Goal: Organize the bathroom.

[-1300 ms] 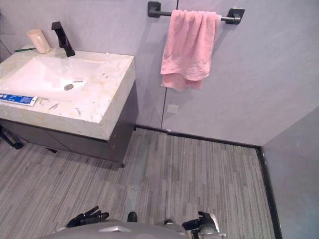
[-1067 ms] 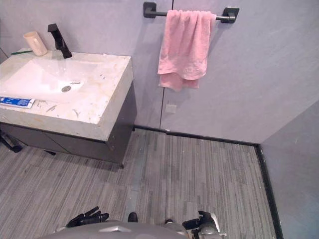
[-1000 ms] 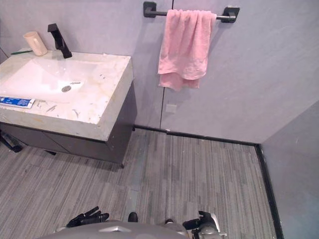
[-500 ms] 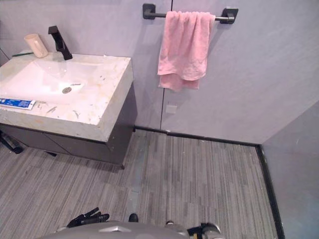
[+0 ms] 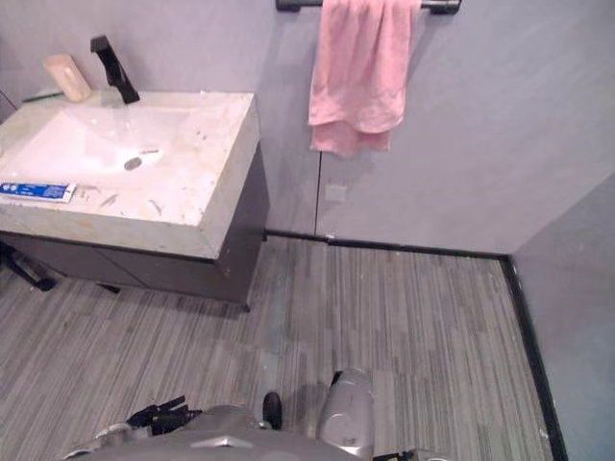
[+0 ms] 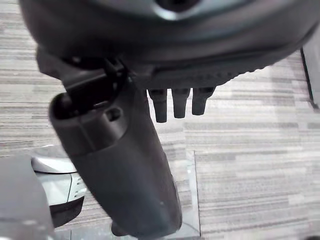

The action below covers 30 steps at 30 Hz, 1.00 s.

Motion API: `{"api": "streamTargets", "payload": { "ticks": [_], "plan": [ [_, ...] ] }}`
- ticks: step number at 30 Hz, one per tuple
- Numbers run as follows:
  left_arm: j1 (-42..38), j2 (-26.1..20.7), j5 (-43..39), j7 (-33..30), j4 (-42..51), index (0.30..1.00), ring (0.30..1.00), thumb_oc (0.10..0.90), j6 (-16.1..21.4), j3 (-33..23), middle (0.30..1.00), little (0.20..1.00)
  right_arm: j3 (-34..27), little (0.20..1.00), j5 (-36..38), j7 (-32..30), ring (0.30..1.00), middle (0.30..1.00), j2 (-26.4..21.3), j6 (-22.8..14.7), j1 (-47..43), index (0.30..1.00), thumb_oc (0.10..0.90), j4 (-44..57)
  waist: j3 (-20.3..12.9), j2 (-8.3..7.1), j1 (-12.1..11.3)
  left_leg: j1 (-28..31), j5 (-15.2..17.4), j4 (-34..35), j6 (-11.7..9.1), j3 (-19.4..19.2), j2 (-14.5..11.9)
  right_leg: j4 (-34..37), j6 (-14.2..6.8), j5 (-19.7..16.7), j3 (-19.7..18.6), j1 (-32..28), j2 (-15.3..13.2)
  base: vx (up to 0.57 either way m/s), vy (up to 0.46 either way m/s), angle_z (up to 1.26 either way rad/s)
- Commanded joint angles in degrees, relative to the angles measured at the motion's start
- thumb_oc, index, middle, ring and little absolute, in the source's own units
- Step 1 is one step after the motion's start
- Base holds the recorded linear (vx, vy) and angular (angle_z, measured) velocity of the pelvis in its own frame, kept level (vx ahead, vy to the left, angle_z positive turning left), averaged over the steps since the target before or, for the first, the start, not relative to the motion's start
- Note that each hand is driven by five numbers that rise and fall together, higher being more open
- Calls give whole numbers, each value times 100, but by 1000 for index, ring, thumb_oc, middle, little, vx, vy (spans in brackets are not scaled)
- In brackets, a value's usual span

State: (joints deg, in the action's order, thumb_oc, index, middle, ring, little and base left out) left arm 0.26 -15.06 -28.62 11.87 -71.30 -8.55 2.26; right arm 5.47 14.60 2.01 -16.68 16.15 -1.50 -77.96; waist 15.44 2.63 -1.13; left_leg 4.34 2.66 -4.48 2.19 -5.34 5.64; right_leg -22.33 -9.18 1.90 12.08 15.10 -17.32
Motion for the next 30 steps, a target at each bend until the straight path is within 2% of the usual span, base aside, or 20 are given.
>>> {"api": "streamTargets", "payload": {
  "ticks": [1,2,3,5,6,7,9,13,15,16,17,19,20,21,23,24,25,26,28,30],
  "plan": [
    [40,-289,-269,-16,186,900,900,800,134,194,900,900,101,900,159,9,900,900,-162,138,-200,900,800,-49,199,-265,124,-68,1255,-1160,-145,203,-188,2101,-161,-1279,-306,-218,-76,200,-376,2],
    [31,-337,-385,-109,345,900,900,800,32,226,900,900,107,900,131,10,900,900,-112,200,-205,900,800,17,196,-305,135,-176,1328,-1368,-175,92,-357,2128,-161,-1096,-345,-263,-120,295,-329,18],
    [126,-291,-401,-84,446,900,900,800,13,144,900,900,61,900,18,-62,900,900,-75,187,-116,900,800,6,117,-319,119,-183,1190,-1417,-270,103,-550,1774,-258,-1047,-403,-488,-117,307,-333,39],
    [136,-287,-407,-74,457,900,900,800,13,140,900,900,58,900,8,-80,900,900,-74,185,-108,900,800,8,118,-317,120,-179,1186,-1427,-278,107,-565,1749,-262,-1038,-406,-500,-116,274,-194,34],
    [315,-211,-374,87,518,900,900,800,30,53,900,900,39,900,-234,-609,900,900,-43,-147,58,900,800,127,81,-276,229,-27,1112,-1496,-370,-73,-940,1257,-272,-827,-328,-478,-57,430,-248,3],
    [383,-172,-381,191,545,900,900,800,17,35,900,900,54,900,-312,-729,900,900,-38,-143,124,900,800,187,66,-274,251,13,1031,-1497,-402,-177,-1035,1212,-243,-796,-220,-481,-50,479,-275,1],
    [453,-120,-123,331,486,900,900,800,17,29,900,900,0,900,-459,-1029,900,900,-34,-363,202,900,800,212,39,-263,278,6,833,-1524,-473,-239,-1138,1223,-186,-760,-140,-496,-14,256,-131,-3],
    [571,-71,-6,539,171,900,900,800,318,54,900,900,-122,900,-486,-1256,900,900,-82,-536,214,900,800,168,-76,-169,368,101,502,-1270,-632,-227,-1272,1215,-42,-614,-120,-391,160,203,-130,-1],
    [572,-74,-16,538,158,900,900,800,335,48,900,900,-127,900,-494,-1249,900,900,-89,-532,217,900,800,159,-92,-159,380,118,471,-1244,-645,-229,-1286,1206,-24,-596,-119,-380,182,155,-145,5],
    [565,-149,43,553,145,900,900,800,398,-22,900,900,-135,900,-565,-1333,900,900,-88,-617,250,900,800,89,-219,-85,414,224,18,-1235,-794,-184,-1437,1174,134,-450,-36,-367,372,173,-201,21],
    [563,-164,55,551,151,900,900,800,422,-33,900,900,-127,900,-558,-1337,900,900,-87,-596,255,900,800,84,-250,-75,416,235,-107,-1273,-826,-161,-1471,1178,182,-420,-19,-375,422,234,-293,28],
    [526,-212,289,568,197,900,900,800,497,-93,900,900,-99,900,-378,-1312,900,900,-87,-605,285,900,800,71,-376,-55,400,74,-884,-1829,-995,-14,-1584,1347,443,-279,102,-571,683,139,-218,16],
    [518,-218,306,578,203,900,900,800,499,-94,900,900,-96,900,-364,-1310,900,900,-89,-605,293,900,800,74,-385,-54,406,14,-979,-1936,-1007,-17,-1610,1372,483,-261,129,-607,716,180,-280,22],
    [446,-253,581,624,303,900,900,800,634,-43,900,900,-86,900,-330,-1284,900,900,-123,-652,320,900,800,95,-402,-88,411,-381,-1170,-2449,-985,-195,-1733,1501,669,-173,260,-808,827,172,-223,32],
    [325,-279,695,682,449,900,900,800,618,14,900,900,-60,900,-276,-1367,900,900,-169,-601,292,900,800,144,-414,-97,375,-698,-1088,-2489,-894,-278,-1730,1549,758,-62,275,-993,893,206,-152,37],
    [272,-306,743,653,571,900,900,800,596,99,900,900,-53,900,-201,-1400,900,900,-218,-570,235,900,800,139,-382,-70,317,-803,-819,-2207,-760,-310,-1521,1608,699,-22,200,-1147,936,196,-39,33],
    [251,-319,747,665,622,900,900,800,611,135,900,900,-56,900,-165,-1421,900,900,-252,-570,194,900,800,131,-387,-68,292,-875,-752,-2056,-701,-320,-1393,1647,674,-17,147,-1195,951,252,-3,17],
    [250,-364,769,676,774,900,900,800,616,170,900,900,-72,900,-136,-1447,900,900,-313,-562,126,900,800,140,-357,6,211,-1032,-773,-1539,-642,-300,-1193,1714,631,56,27,-1382,1087,237,1,4],
    [268,-393,842,646,858,900,900,800,622,188,900,900,-71,900,-122,-1441,900,900,-337,-549,104,900,800,151,-320,35,158,-1062,-782,-1265,-634,-196,-1102,1742,602,84,-61,-1481,1149,176,4,-18],
    [372,-483,929,631,1034,900,900,800,626,212,900,900,-64,900,-144,-1382,900,900,-404,-605,67,900,800,163,-309,119,-15,-1240,-834,-473,-628,250,-831,1801,539,142,-312,-1641,1327,297,-12,-45]
  ]
}}
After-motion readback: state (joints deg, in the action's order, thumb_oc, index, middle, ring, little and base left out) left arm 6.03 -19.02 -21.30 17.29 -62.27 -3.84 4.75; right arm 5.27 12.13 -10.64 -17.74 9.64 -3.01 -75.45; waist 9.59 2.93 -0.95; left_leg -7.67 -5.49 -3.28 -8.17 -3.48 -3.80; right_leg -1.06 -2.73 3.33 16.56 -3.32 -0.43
